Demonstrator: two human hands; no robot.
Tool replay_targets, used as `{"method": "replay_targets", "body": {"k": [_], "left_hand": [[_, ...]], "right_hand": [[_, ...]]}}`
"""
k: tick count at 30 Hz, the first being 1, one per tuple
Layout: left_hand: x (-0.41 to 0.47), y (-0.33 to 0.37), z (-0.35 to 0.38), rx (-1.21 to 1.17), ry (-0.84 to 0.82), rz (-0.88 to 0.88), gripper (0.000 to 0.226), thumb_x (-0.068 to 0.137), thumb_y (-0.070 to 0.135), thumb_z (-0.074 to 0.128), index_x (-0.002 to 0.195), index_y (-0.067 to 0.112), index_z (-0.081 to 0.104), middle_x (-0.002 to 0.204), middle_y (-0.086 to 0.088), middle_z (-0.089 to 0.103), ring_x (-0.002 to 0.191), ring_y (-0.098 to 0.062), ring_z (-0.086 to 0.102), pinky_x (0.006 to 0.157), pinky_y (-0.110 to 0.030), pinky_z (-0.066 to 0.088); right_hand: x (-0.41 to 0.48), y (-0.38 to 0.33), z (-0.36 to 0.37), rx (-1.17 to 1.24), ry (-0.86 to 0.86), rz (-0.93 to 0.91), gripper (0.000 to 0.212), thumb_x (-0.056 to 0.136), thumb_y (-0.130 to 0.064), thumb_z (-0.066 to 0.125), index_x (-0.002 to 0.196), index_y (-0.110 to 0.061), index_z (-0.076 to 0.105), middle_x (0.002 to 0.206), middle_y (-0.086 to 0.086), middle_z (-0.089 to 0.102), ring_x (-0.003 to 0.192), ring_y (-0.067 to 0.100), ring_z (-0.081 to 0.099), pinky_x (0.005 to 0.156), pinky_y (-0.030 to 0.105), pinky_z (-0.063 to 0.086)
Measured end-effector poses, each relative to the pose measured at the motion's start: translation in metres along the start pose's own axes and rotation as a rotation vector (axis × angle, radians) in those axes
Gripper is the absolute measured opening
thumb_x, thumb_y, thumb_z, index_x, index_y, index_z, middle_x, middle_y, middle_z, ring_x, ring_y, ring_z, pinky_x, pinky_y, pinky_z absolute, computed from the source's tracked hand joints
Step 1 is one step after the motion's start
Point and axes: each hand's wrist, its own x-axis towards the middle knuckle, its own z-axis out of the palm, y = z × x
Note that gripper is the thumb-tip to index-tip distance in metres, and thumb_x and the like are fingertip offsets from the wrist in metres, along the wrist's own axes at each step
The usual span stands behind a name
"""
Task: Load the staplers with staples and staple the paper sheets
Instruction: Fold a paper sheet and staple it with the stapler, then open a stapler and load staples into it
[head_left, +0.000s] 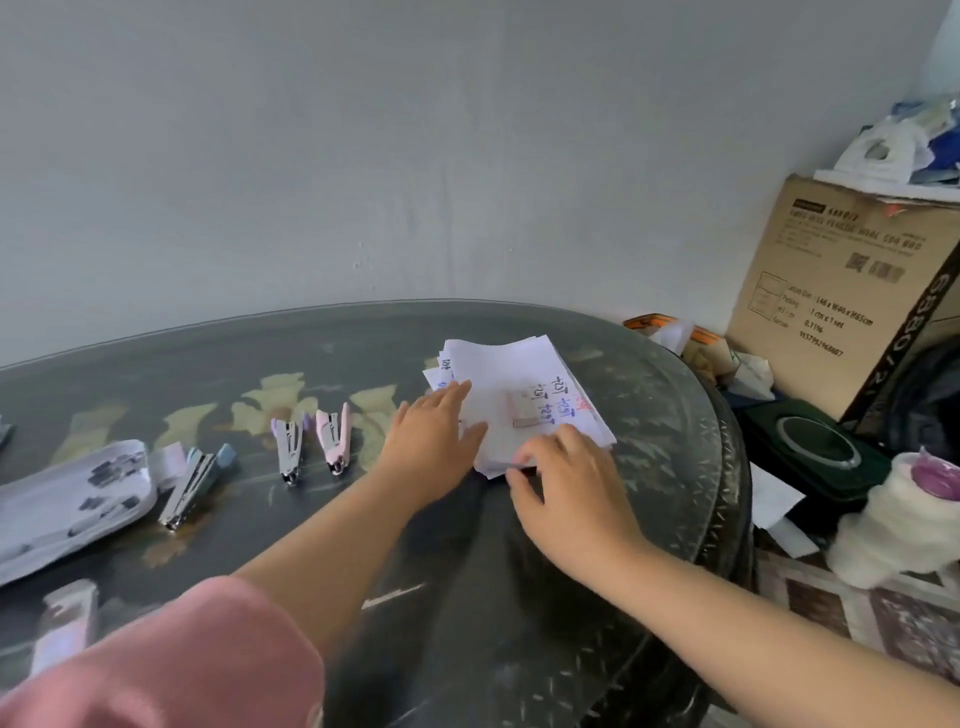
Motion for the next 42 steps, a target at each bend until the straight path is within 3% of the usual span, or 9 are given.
{"method": "replay_targets", "body": {"k": [4,7,9,12,17,24,30,33,42], "left_hand": [[-0.078,-0.056,-0.038,0.108,0.065,-0.115,0.05,0.095,0.046,0.039,0.142,0.027,0.037,0.15,0.006,0.038,0.137,-0.019,0.034,0.115,-0.041,0.021],[-0.145,-0.105,-0.066,0.175,0.099,-0.267,0.048,0.096,0.047,0.037,0.14,0.03,0.04,0.151,0.008,0.035,0.138,-0.017,0.032,0.117,-0.039,0.017],[-0.181,-0.136,-0.083,0.199,0.146,-0.345,0.046,0.095,0.045,0.039,0.138,0.029,0.045,0.149,0.006,0.039,0.137,-0.019,0.034,0.116,-0.04,0.02],[-0.216,-0.178,-0.101,0.177,0.178,-0.447,0.047,0.095,0.044,0.04,0.138,0.026,0.047,0.148,0.005,0.041,0.136,-0.019,0.035,0.114,-0.039,0.024],[-0.247,-0.221,-0.101,0.123,0.161,-0.359,0.048,0.099,0.042,0.033,0.144,0.026,0.038,0.155,0.014,0.019,0.142,-0.015,0.023,0.116,-0.034,0.02],[-0.25,-0.226,-0.091,0.163,0.159,-0.34,0.083,0.076,0.055,-0.013,0.147,0.035,0.024,0.157,0.017,0.0,0.145,-0.011,0.012,0.117,-0.033,0.013],[-0.246,-0.234,-0.09,0.153,0.2,-0.338,0.052,0.081,0.04,0.032,0.11,0.023,0.071,0.135,0.004,0.056,0.11,-0.018,0.063,0.093,-0.032,0.041],[-0.234,-0.233,-0.102,0.176,0.279,-0.353,0.048,0.078,0.035,0.035,0.107,0.022,0.071,0.128,0.004,0.062,0.1,-0.019,0.063,0.08,-0.035,0.045],[-0.167,-0.264,-0.095,0.208,0.222,-0.433,0.055,0.093,0.049,0.009,0.142,0.039,0.034,0.156,0.007,0.025,0.144,-0.02,0.02,0.116,-0.043,0.011]], "right_hand": [[-0.064,-0.078,-0.016,0.067,-0.467,-0.176,0.065,0.077,-0.077,0.041,0.118,-0.028,0.053,0.107,-0.007,0.047,0.105,0.016,0.046,0.095,0.03,0.035],[-0.094,-0.122,-0.01,0.03,-0.599,-0.213,0.083,0.07,-0.083,0.048,0.129,-0.025,0.041,0.118,-0.002,0.041,0.115,0.02,0.042,0.097,0.034,0.035],[-0.108,-0.139,0.007,-0.043,-0.516,-0.211,0.074,0.074,-0.078,0.047,0.122,-0.022,0.046,0.112,0.001,0.043,0.108,0.023,0.047,0.09,0.035,0.04],[-0.123,-0.15,0.033,-0.08,-0.26,-0.24,0.043,0.066,-0.062,0.041,0.07,-0.024,0.06,0.072,-0.005,0.049,0.057,0.014,0.056,0.05,0.02,0.036],[-0.129,-0.161,0.058,-0.014,-0.13,-0.173,0.031,0.064,-0.055,0.045,0.058,-0.026,0.056,0.06,-0.01,0.046,0.044,0.009,0.038,0.042,0.018,0.038],[-0.067,-0.202,0.081,0.004,-0.11,0.007,0.041,0.088,-0.052,0.05,0.062,-0.025,0.036,0.074,-0.008,0.049,0.071,0.017,0.047,0.071,0.03,0.041],[0.014,-0.231,0.115,-0.228,-0.06,0.043,0.042,0.093,-0.051,0.046,0.088,-0.012,0.061,0.093,0.003,0.064,0.087,0.02,0.058,0.083,0.033,0.046],[0.034,-0.233,0.129,-0.281,-0.072,0.046,0.043,0.094,-0.051,0.045,0.094,-0.012,0.064,0.099,0.003,0.064,0.101,0.02,0.058,0.094,0.033,0.041],[0.051,-0.227,0.145,-0.384,-0.077,0.007,0.046,0.094,-0.051,0.044,0.105,-0.011,0.064,0.107,0.004,0.065,0.11,0.021,0.057,0.099,0.034,0.037]]}}
